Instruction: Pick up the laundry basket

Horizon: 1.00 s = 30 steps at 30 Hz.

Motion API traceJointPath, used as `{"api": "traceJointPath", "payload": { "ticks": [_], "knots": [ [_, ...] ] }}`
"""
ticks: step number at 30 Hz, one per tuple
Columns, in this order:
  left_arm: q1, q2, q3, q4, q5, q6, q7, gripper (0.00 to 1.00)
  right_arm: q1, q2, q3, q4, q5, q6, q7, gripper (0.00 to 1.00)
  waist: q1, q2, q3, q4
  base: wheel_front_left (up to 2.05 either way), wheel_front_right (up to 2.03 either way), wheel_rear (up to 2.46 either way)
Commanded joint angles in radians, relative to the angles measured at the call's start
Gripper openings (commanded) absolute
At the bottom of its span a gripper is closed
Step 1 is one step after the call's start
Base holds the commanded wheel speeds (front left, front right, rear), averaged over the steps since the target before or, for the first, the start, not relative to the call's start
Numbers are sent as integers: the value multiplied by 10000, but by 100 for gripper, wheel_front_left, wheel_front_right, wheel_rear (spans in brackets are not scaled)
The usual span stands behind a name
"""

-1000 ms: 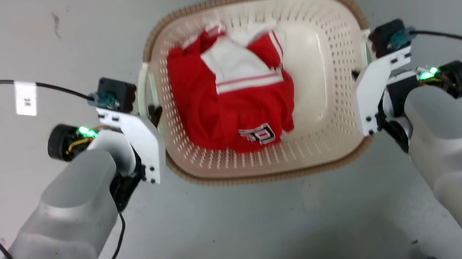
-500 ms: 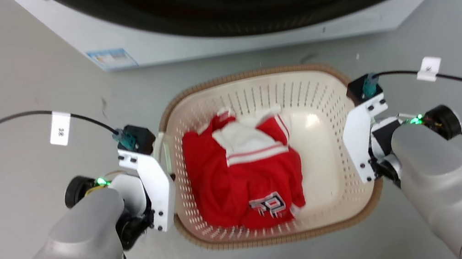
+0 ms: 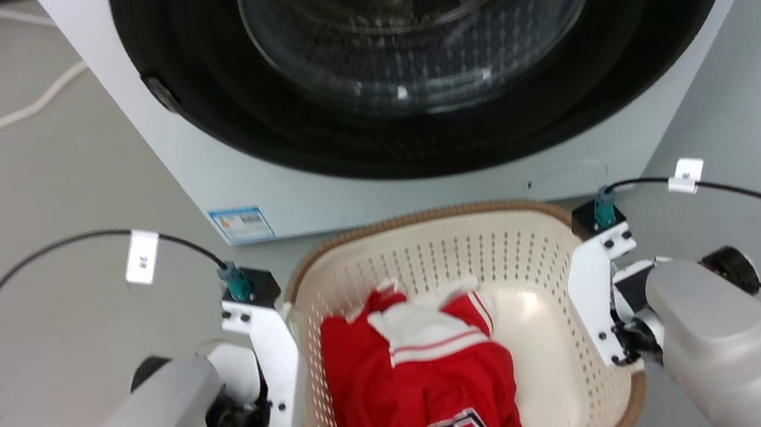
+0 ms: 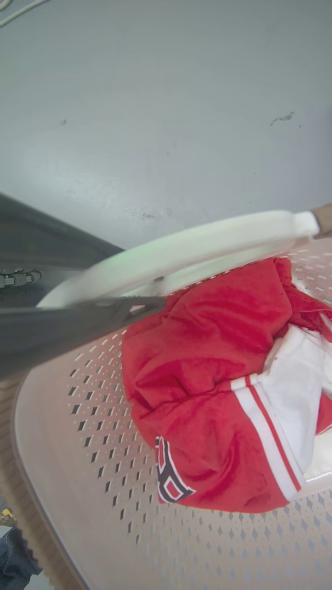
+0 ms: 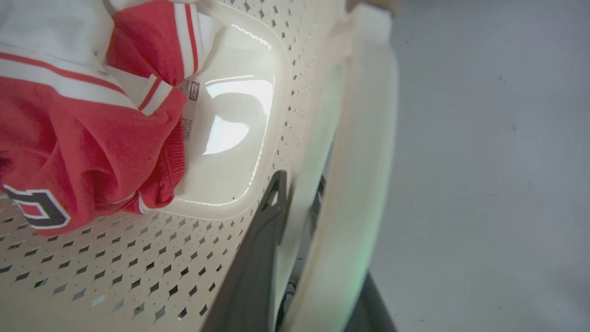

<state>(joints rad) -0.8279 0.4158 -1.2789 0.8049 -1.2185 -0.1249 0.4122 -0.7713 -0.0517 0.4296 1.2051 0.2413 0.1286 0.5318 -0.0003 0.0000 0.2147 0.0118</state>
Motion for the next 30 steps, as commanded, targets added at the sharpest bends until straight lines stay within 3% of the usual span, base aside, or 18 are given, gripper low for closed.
{"api": "traceJointPath", "payload": {
  "ticks": [1,11,30],
  "knots": [
    [266,-142,-34,-148,-57,-94,194,0,230,25,195,19,79,39,142,0,3,0,-686,21,0,0,0],
    [1021,-151,-38,-359,-224,-102,1094,0,651,38,806,-131,873,39,913,0,3,0,-1744,-92,0,0,0],
    [784,-28,-36,-720,-511,-109,2227,0,529,69,1508,-156,1784,39,1631,0,3,0,-2233,-157,0,0,0]
  ]
}}
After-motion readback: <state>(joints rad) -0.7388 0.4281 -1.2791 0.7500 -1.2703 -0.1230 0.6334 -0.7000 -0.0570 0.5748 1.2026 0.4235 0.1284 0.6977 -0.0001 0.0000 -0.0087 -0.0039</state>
